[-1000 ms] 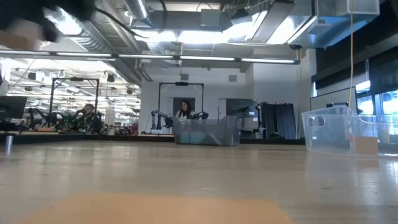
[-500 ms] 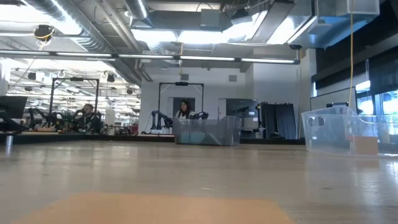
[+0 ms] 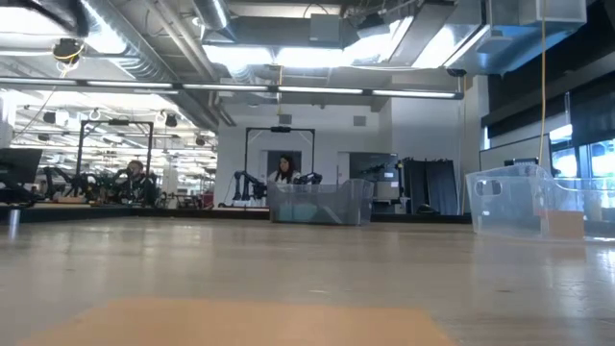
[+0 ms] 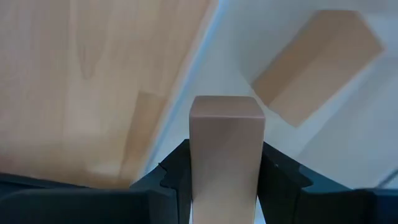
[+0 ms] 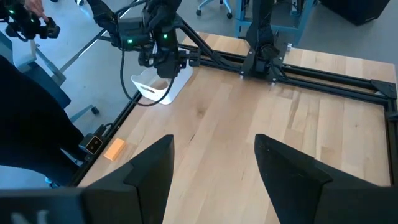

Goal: Sort & place blocks by color
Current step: Put the brown block into the white bin, then put the left yellow block into the transparent bin

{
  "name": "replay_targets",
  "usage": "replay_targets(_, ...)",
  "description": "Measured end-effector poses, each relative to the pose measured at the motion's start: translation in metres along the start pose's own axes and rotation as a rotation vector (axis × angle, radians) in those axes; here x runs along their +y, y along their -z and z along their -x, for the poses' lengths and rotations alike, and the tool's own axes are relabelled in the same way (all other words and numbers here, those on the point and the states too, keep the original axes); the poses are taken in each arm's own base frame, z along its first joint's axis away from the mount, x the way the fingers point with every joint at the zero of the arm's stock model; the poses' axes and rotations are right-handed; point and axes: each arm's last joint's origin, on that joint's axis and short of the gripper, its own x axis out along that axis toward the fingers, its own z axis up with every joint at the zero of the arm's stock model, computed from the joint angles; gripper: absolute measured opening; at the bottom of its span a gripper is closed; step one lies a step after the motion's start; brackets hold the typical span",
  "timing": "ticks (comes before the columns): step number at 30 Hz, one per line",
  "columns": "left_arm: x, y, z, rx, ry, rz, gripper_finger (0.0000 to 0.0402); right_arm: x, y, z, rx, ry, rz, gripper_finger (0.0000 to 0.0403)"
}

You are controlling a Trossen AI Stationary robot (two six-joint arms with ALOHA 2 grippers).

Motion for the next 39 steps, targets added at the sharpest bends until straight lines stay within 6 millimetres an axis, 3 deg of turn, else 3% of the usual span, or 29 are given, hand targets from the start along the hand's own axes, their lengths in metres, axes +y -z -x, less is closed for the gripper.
replay_targets(3,-0.001,-0.001,-0.008,0.009,-0.027,0.004,0.0126,0.000,0.000,0.000,0.000,0.000,0.000,0.0225)
replay_targets(7,-0.001,-0.002,-0.014,0.016,-0.046,0.006,0.0165,0.000,0.000,0.000,0.000,0.000,-0.001,0.0225)
replay_targets(14,0.000,-0.004,-0.010,0.003,-0.036,0.019,0.0180,0.000,0.000,0.000,0.000,0.001,-0.004,0.0225)
replay_targets(18,0.001,-0.003,0.003,-0.072,-0.006,0.063,0.0181,0.000,0.000,0.000,-0.002,0.002,-0.002,0.0225)
replay_targets(25,0.014,0.003,0.043,-0.259,0.063,0.149,0.0182,0.000,-0.001,0.000,-0.007,0.004,-0.044,0.0225)
replay_targets(30,0.033,0.008,0.069,-0.357,0.037,0.175,0.0183,0.000,0.000,0.000,0.003,0.000,-0.233,0.0225)
replay_targets(34,0.052,0.009,0.086,-0.464,-0.027,0.189,0.0183,0.005,0.008,-0.001,0.084,-0.015,-0.256,0.0225)
replay_targets(39,0.074,0.011,0.101,-0.536,-0.130,0.200,0.0183,0.018,0.018,-0.010,0.339,0.264,-0.307,0.0225)
